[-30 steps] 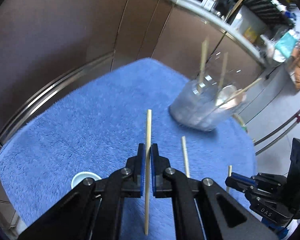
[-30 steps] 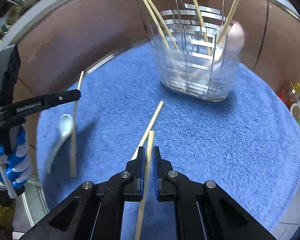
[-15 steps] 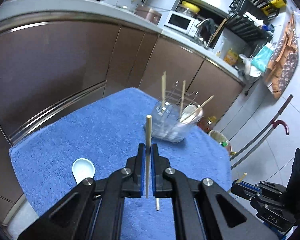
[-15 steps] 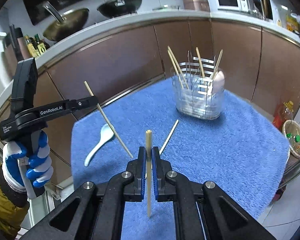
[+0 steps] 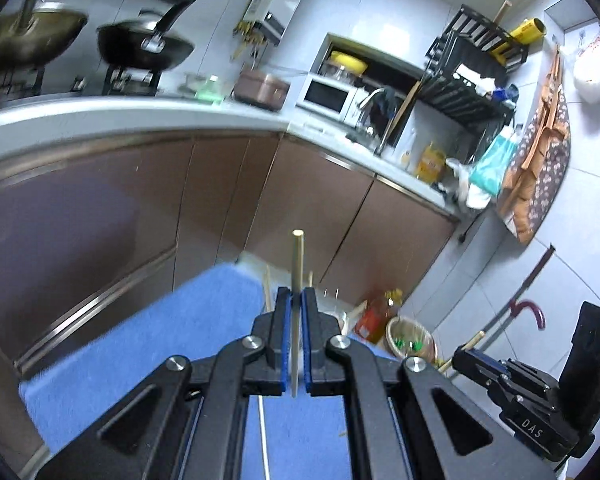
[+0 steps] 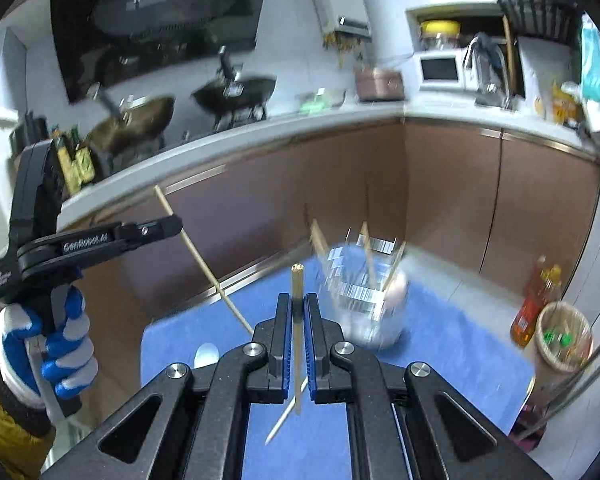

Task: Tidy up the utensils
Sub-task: 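Carry both chopsticks over the holder and lower them in, then open both tools to release the chopsticks into the holder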

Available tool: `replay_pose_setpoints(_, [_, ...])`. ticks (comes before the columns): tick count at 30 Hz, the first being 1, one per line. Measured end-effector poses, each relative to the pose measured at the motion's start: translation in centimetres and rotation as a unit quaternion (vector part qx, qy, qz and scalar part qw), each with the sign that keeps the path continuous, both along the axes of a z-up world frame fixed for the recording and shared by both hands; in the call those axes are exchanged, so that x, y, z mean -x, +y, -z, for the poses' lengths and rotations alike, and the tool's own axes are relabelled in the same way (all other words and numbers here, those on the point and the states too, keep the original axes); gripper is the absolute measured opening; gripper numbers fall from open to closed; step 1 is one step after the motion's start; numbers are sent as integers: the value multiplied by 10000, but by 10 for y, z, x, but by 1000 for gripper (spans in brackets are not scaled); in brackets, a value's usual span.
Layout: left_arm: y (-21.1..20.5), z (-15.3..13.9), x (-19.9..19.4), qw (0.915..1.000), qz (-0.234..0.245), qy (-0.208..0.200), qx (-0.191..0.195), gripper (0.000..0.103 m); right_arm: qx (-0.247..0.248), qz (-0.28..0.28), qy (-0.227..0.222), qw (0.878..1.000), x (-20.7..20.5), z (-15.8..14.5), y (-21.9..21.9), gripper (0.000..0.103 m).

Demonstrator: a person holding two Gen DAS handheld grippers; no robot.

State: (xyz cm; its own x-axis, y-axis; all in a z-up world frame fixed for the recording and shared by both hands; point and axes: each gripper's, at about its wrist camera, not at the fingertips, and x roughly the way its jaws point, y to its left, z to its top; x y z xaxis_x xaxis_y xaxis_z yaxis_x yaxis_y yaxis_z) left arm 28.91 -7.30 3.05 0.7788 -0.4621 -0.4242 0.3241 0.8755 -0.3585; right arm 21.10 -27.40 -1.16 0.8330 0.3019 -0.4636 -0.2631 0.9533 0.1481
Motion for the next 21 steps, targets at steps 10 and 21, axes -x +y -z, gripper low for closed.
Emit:
replay_pose_setpoints(10, [-52,3,-90,9998,-117,-54,-152,4,-50,575,-733,9956,-78,-15,-28,6])
replay_pose_setpoints(21, [-86,105,-133,9986,-241,279,-369,6,191,838,-289,9959,-135,69,-22,7])
